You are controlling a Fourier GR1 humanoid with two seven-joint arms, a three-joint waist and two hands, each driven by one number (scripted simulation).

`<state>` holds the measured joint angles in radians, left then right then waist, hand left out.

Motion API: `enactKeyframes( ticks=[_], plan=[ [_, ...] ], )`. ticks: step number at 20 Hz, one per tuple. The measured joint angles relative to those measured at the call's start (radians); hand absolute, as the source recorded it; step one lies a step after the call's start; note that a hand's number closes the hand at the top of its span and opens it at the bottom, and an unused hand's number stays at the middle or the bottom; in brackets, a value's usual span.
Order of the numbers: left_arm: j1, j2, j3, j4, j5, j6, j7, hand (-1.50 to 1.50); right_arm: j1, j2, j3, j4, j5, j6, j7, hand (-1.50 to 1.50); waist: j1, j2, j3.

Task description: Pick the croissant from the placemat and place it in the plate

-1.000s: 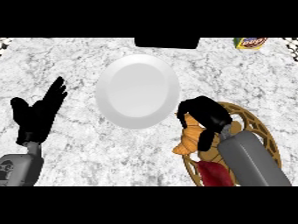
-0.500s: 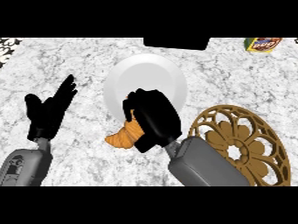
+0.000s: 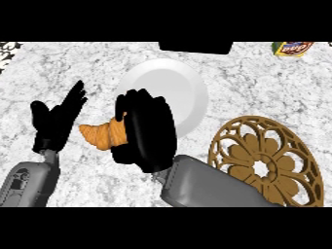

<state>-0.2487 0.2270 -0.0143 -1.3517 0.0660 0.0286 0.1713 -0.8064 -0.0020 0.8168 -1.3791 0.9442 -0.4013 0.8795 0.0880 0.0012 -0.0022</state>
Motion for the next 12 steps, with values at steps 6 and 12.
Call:
enactKeyframes(
  ticks=[6,12],
  plan=[
    [0.004,-0.007,0.007,0.005,-0.011,0.014,-0.018,0.0,-0.14,-0.001,0.016,0.162,-0.078,-0.127,0.099,1.5,-0.019,0.005,0.001],
    [0.019,-0.007,0.021,0.005,-0.013,0.014,-0.026,0.0,-0.216,-0.001,0.011,0.364,-0.181,-0.227,0.049,1.5,-0.036,0.007,0.001]
  ],
)
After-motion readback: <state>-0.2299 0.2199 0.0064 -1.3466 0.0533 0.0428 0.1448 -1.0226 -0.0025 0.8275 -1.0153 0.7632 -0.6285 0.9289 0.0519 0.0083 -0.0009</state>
